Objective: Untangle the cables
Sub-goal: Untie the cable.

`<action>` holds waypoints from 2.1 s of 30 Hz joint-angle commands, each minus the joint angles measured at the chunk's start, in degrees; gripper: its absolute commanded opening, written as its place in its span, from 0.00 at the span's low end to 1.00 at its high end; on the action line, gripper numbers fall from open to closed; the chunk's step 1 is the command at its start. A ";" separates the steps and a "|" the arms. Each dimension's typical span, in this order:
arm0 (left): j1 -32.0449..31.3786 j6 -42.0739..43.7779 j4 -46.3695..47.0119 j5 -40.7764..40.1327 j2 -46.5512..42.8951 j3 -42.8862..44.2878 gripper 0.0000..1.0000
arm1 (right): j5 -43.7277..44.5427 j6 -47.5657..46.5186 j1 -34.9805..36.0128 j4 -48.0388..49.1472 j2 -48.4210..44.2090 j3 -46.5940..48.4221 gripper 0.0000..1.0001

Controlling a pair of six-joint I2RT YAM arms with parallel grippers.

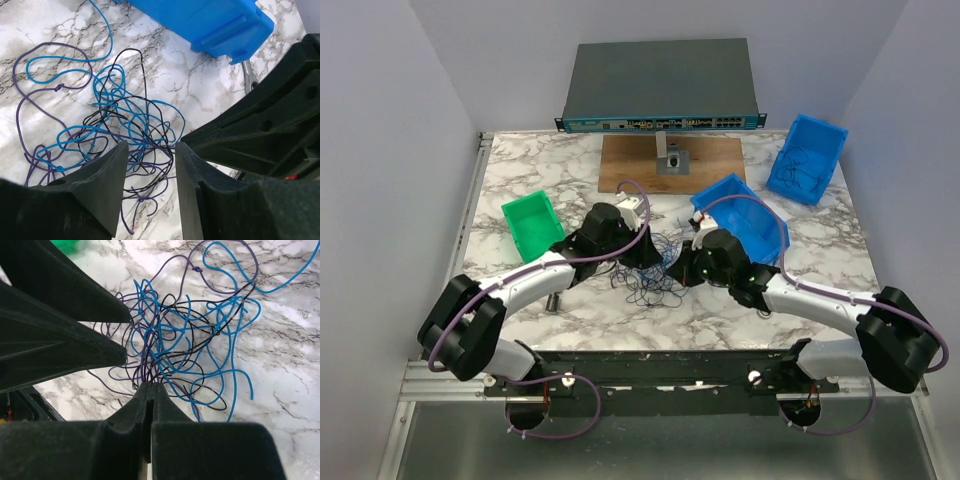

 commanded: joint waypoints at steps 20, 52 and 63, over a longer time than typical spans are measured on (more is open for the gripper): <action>-0.25 6.88 -10.28 -7.86 2.65 7.41 0.52 | 11.35 -3.59 0.37 -9.58 -11.82 3.80 0.01; 11.59 1.40 -7.21 -13.47 -5.93 -4.79 0.00 | 42.44 -11.21 0.27 -27.76 -23.75 27.56 0.01; 11.48 6.71 -1.68 -0.87 -5.10 -6.70 0.00 | 6.55 -6.40 0.28 -13.55 -6.92 17.80 0.66</action>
